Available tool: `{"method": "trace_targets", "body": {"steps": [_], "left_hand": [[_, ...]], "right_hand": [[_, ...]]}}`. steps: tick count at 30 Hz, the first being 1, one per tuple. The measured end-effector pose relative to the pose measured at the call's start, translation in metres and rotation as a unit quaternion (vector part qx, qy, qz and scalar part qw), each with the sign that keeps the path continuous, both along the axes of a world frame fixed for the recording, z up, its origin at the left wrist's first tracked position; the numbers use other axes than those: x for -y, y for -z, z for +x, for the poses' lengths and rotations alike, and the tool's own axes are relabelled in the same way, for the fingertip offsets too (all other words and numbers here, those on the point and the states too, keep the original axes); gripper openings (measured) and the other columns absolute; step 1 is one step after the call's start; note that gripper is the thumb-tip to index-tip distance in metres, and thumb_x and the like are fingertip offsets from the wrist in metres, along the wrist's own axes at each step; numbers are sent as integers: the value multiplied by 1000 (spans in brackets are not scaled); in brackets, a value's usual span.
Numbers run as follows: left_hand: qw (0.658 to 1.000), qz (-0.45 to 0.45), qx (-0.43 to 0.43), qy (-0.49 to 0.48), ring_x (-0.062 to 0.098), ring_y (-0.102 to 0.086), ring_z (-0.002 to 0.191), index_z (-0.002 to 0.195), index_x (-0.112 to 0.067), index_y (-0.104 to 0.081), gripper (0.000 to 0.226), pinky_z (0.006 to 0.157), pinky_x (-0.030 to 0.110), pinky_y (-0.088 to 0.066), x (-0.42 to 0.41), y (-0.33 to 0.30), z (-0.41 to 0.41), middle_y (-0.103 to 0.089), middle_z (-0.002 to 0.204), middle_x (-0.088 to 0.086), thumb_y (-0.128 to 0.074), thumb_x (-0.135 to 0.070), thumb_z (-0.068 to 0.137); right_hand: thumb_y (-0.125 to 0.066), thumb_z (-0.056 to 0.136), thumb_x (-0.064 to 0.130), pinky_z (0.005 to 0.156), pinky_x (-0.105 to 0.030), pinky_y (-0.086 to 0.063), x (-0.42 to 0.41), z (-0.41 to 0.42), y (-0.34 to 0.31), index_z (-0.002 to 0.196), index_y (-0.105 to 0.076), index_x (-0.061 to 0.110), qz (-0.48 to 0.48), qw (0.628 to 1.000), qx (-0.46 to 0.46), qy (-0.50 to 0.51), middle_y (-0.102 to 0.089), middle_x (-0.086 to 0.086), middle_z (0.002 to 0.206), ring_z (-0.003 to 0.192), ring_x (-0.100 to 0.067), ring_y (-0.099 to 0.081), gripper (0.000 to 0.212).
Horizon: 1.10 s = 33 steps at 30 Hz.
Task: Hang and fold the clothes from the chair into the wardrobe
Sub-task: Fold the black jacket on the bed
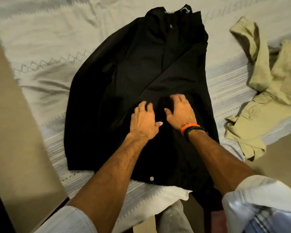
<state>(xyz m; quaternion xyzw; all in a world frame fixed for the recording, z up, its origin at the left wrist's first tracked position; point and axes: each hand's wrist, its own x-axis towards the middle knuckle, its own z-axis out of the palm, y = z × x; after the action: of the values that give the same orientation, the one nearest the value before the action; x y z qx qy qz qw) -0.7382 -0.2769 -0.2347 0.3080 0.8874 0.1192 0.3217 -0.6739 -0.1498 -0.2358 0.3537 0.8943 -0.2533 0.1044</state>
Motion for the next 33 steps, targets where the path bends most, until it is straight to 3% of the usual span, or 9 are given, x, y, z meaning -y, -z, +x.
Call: {"method": "trace_targets", "body": {"steps": [6, 8, 11, 15, 17, 20, 25, 28, 33], "left_hand": [[997, -27, -70, 33, 37, 5, 150, 156, -7, 4, 117, 122, 51, -10, -86, 58, -22, 16, 162, 18, -74, -50, 80], [996, -56, -51, 47, 40, 17, 148, 155, -10, 13, 133, 120, 58, -3, -109, 78, -21, 27, 159, 18, -79, -55, 71], [995, -68, -40, 59, 43, 28, 143, 152, -11, 23, 147, 117, 65, 3, -133, 95, -13, 37, 153, 20, -84, -58, 62], [992, -100, -47, 55, 47, 31, 140, 149, -7, 27, 155, 114, 69, 4, -151, 103, -11, 39, 150, 25, -85, -61, 56], [993, -99, -43, 57, 46, 31, 140, 149, -8, 27, 154, 114, 69, 2, -151, 103, -11, 39, 151, 24, -84, -62, 56], [994, -88, -33, 59, 44, 32, 141, 150, -9, 25, 152, 115, 68, 3, -150, 101, -14, 39, 152, 22, -84, -61, 58], [998, -41, -18, 47, 37, 16, 149, 156, -9, 3, 130, 120, 60, -5, -140, 86, -25, 23, 160, 17, -81, -55, 68], [999, -1, -32, 13, 32, -3, 151, 155, -7, -11, 105, 122, 48, -16, -127, 74, -35, 6, 164, 15, -74, -46, 81], [999, 1, -39, -28, 31, -17, 148, 153, -9, -22, 88, 119, 41, -25, -94, 52, -42, -8, 162, 15, -71, -39, 87]], "right_hand": [[-55, 93, 38, 116, -42, -26, -81, -32, 56, 151, -32, 2, 87, 982, -33, -162, -18, -18, 162, 147, -34, -24, 71], [-43, 95, 49, 120, -42, -17, -119, -30, 81, 153, -24, 2, 87, 985, -9, -149, -12, -18, 163, 150, -34, -16, 78], [-34, 97, 52, 123, -42, -11, -160, -29, 101, 156, -14, 3, 63, 997, 9, -42, -6, -14, 165, 152, -30, -9, 79], [-41, 95, 56, 124, -43, -9, -170, -36, 110, 156, -13, 5, 91, 990, -13, -104, -4, -13, 165, 152, -27, -6, 85], [-47, 93, 57, 124, -42, -9, -170, -39, 112, 157, -11, 6, 79, 993, 1, -85, -3, -11, 165, 152, -26, -6, 89], [-63, 85, 39, 124, -41, -5, -159, -50, 106, 155, -15, 3, 45, 999, -2, 0, -3, -15, 165, 152, -27, -5, 92], [-66, 82, 13, 120, -42, -25, -141, -47, 87, 144, -41, 3, 11, 998, -67, -19, -29, -14, 158, 146, -29, -25, 68], [-65, 81, 11, 115, -38, -33, -129, -41, 76, 138, -47, 5, -9, 996, -86, -26, -42, -12, 149, 138, -27, -36, 60], [-66, 85, 15, 106, -30, -36, -95, -38, 52, 139, -44, 7, -32, 996, -68, -51, -49, -9, 141, 130, -25, -42, 59]]}}
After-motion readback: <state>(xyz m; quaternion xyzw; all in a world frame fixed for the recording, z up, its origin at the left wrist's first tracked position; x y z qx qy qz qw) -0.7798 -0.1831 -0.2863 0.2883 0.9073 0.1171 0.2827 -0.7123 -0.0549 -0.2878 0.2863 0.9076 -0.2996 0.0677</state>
